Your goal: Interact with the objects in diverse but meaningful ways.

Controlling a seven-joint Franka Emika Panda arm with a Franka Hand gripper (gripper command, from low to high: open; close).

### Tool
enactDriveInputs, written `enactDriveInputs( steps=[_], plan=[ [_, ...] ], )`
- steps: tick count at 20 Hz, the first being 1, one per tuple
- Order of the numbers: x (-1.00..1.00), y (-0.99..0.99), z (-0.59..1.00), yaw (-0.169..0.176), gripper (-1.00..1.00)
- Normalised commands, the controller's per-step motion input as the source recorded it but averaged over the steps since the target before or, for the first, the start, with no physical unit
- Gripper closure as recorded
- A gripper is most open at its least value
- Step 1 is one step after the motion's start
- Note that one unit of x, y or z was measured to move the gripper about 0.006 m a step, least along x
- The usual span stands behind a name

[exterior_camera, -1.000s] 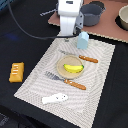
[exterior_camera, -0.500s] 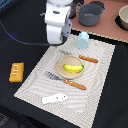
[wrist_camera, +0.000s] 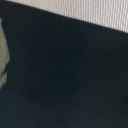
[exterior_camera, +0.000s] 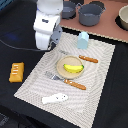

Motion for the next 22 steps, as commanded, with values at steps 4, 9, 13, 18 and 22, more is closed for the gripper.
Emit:
enactDriveInputs(
  steps=[4, 9, 13, 18, 22],
  plan=[
    [-0.77, -0.35, 0.00, -0.130, -1.00],
    [-0.75, -0.36, 0.00, -0.142, -1.00],
    [-0.67, -0.35, 0.00, -0.176, -1.00],
    [-0.60, -0.36, 0.00, -0.190, -1.00],
    [-0.51, -0.36, -0.02, -0.211, -1.00]
  ],
)
